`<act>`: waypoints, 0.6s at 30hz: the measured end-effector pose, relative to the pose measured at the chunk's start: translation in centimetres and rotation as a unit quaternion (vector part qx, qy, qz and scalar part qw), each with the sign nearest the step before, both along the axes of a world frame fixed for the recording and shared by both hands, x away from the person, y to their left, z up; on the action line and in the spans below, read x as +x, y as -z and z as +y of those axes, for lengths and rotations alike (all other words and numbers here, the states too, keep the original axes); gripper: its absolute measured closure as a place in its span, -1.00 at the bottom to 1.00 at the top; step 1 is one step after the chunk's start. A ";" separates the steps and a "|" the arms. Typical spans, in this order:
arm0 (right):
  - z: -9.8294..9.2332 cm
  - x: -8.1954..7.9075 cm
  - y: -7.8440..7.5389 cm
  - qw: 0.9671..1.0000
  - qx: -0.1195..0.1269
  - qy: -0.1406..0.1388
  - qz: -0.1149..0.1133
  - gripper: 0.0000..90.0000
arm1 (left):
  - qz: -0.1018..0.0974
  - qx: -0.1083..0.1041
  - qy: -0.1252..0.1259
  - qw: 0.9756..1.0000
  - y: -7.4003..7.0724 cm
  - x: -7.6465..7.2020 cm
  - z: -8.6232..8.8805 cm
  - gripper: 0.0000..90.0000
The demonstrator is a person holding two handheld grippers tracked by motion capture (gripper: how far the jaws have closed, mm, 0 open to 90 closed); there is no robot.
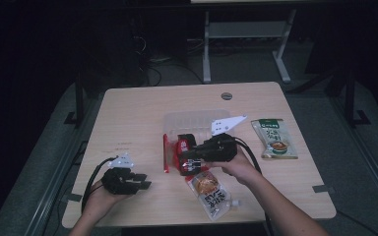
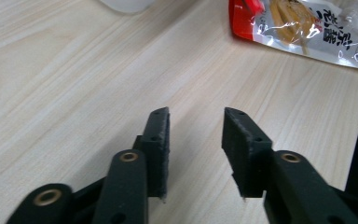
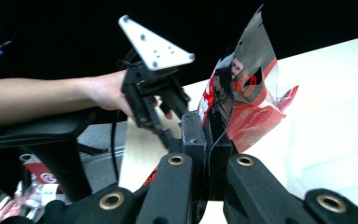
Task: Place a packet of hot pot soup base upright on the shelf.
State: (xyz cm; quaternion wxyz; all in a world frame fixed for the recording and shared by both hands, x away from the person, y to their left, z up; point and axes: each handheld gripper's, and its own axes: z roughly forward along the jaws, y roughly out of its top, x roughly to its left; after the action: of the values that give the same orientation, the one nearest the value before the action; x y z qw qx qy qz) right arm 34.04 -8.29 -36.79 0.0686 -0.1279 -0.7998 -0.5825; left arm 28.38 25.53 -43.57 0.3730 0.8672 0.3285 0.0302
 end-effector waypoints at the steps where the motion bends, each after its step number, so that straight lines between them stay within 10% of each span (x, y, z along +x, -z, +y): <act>1: 0.0 0.0 0.0 1.000 0.000 0.000 0.000 0.99 | 0.000 0.000 0.000 1.000 0.0 0.0 0.0 0.25; 18: -3.8 3.3 -0.6 0.996 0.000 0.090 -0.010 0.99 | -0.009 0.016 -0.006 1.000 0.7 0.3 0.4 -0.16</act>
State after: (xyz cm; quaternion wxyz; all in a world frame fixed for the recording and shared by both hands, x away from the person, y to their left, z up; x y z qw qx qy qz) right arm 37.38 -12.09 -36.21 0.0081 -0.1932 -0.7860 -0.5872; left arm 28.70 25.89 -44.23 0.3620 0.8707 0.3299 0.0451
